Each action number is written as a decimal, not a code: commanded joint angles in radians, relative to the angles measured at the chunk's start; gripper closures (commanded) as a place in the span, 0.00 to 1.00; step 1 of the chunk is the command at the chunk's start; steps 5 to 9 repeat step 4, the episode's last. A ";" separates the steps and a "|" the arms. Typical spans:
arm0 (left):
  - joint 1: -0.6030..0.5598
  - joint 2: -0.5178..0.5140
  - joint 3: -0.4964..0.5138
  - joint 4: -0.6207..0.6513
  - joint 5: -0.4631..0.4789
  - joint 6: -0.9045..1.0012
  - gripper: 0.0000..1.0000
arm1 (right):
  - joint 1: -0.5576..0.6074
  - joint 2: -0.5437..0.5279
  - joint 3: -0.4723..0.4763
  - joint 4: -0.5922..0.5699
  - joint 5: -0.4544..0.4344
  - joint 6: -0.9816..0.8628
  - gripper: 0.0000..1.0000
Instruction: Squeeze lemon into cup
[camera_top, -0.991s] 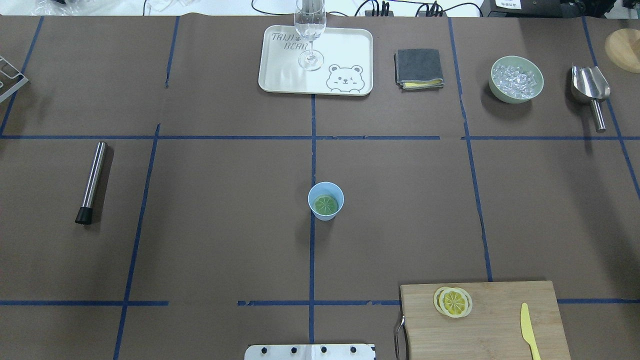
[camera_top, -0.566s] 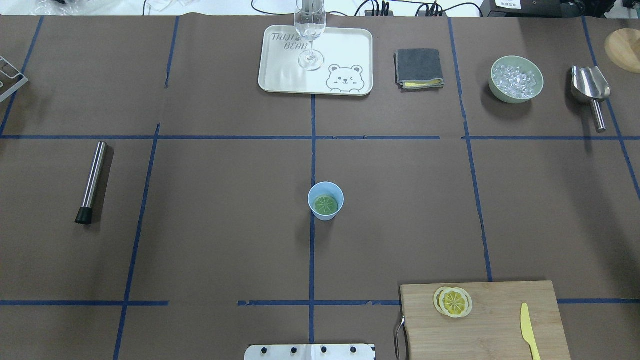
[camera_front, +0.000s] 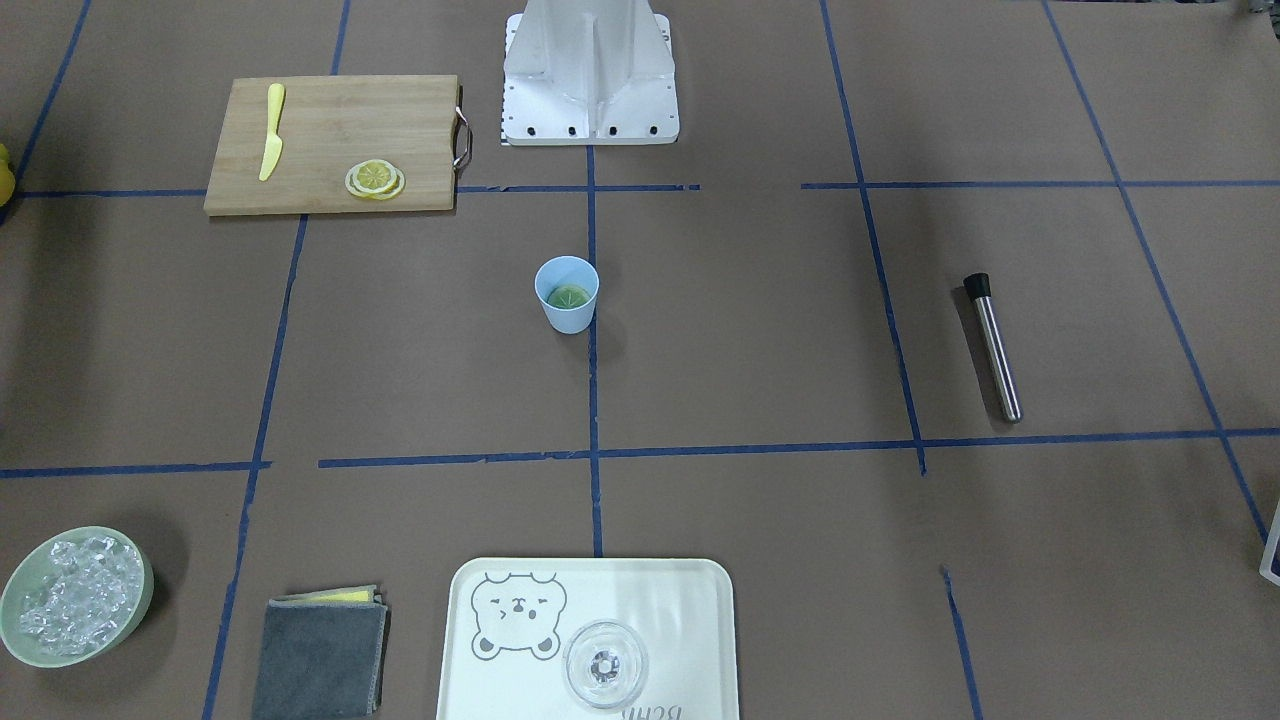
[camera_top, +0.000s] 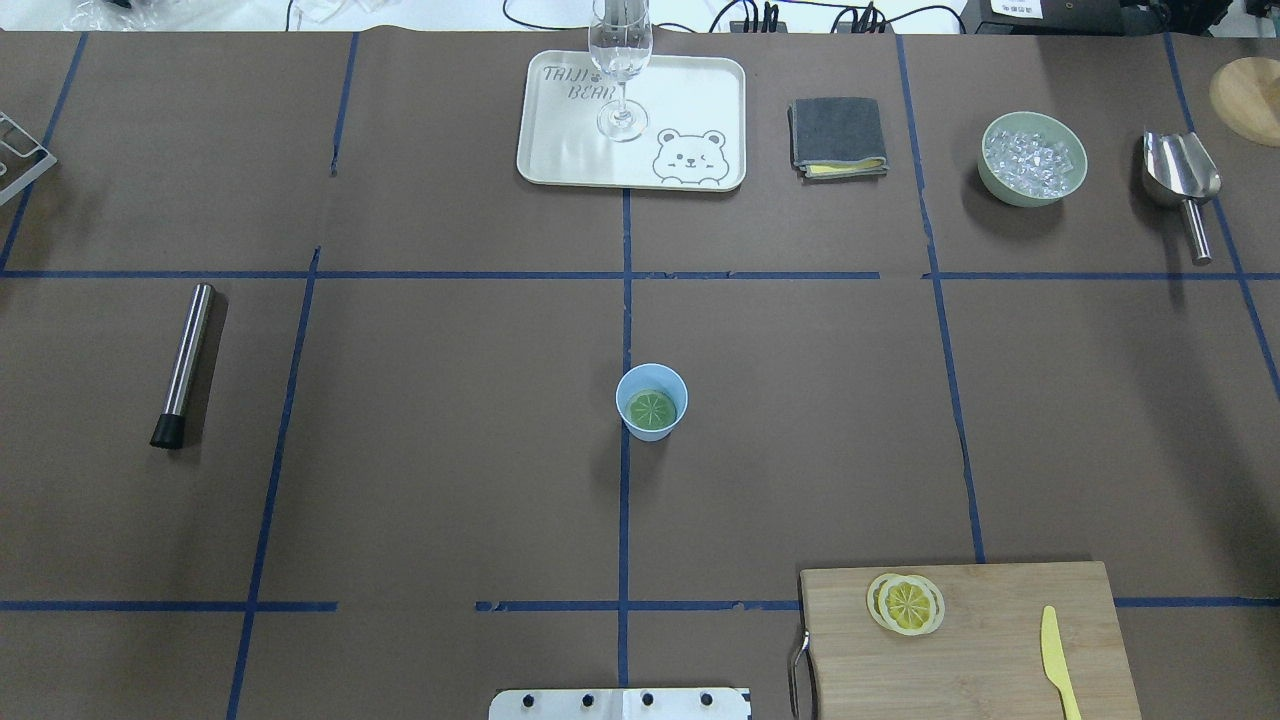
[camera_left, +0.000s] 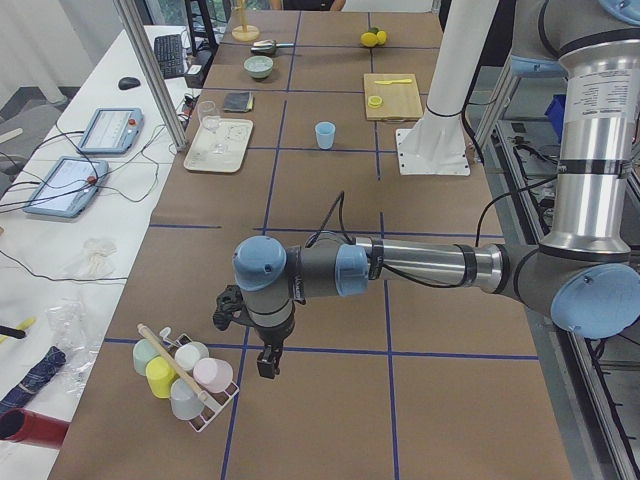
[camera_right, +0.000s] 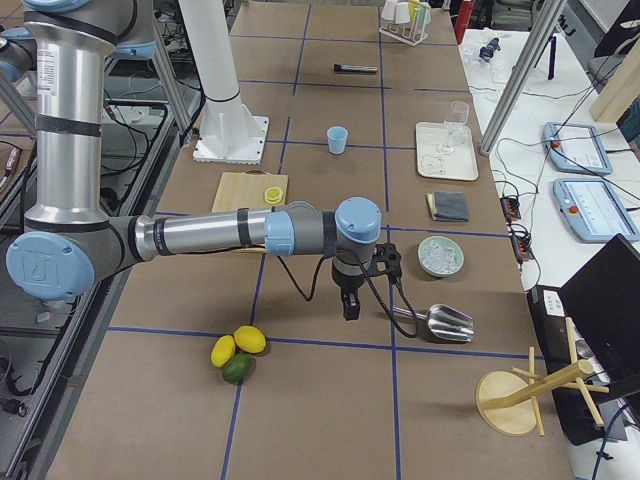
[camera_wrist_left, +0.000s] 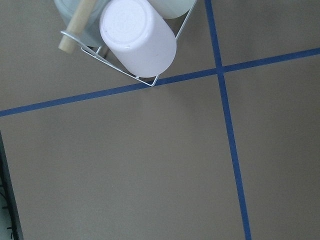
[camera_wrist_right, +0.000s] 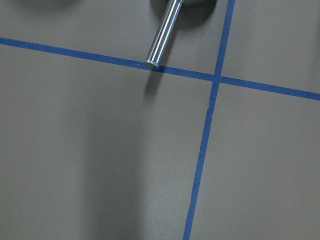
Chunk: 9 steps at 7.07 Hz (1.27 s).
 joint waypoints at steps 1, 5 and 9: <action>0.001 -0.008 -0.004 0.001 -0.002 -0.006 0.00 | 0.000 0.005 -0.001 -0.001 0.003 0.001 0.00; 0.004 -0.008 -0.007 0.001 -0.089 -0.006 0.00 | 0.000 0.005 -0.004 -0.003 0.003 0.001 0.00; 0.004 -0.008 -0.007 0.001 -0.089 -0.006 0.00 | 0.000 0.005 -0.004 -0.003 0.003 0.001 0.00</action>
